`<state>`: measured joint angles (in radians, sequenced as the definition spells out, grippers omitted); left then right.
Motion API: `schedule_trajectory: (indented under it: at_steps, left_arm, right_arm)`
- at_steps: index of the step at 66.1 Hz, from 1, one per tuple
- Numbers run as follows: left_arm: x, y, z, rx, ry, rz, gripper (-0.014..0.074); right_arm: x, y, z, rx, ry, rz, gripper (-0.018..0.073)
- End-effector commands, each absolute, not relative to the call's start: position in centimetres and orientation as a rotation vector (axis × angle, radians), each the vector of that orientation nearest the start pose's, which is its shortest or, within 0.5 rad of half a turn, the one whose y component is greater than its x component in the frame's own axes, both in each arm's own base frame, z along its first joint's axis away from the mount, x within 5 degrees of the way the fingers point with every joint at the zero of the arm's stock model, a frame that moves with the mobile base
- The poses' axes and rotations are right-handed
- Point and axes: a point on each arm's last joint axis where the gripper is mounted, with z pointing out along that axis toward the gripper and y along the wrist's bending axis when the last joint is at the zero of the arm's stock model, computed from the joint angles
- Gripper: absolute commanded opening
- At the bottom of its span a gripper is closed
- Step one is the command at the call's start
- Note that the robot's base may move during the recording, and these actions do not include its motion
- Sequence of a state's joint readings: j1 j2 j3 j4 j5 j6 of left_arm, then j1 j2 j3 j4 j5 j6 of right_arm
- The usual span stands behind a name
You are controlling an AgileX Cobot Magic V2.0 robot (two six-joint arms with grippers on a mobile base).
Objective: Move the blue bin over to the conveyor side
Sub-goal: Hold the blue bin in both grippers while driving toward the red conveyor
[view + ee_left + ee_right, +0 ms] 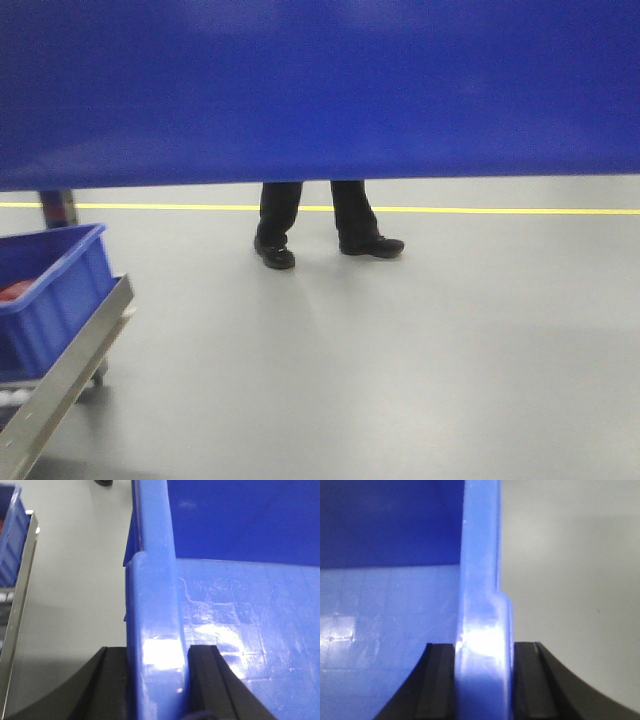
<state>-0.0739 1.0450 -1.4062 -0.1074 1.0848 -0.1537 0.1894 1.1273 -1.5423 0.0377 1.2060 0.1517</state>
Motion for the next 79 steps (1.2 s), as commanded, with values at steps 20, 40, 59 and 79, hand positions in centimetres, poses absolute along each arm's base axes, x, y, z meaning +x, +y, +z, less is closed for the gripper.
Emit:
schedule_trajectory:
  at_steps: [20,40,59,79]
  left_arm:
    - [17.65,-1.91,47.50,-0.072,2.091,-0.220,-0.0017]
    - [17.65,-1.91,47.50,-0.072,2.091,-0.220,-0.0017]
    - [17.65,-1.91,47.50,-0.072,2.091,-0.220,-0.0017]
    - [17.65,-1.91,47.50,-0.072,2.091,-0.220,-0.0017]
  right_arm:
    - [18.59,3.28,49.09,-0.045,2.144,0.164,-0.0088]
    - [18.61,3.29,49.13,-0.045,2.139,0.165,-0.0088]
    - [18.75,3.32,49.35,-0.045,2.110,0.169,-0.0088]
    - [18.77,3.32,49.39,-0.045,2.105,0.169,-0.0088]
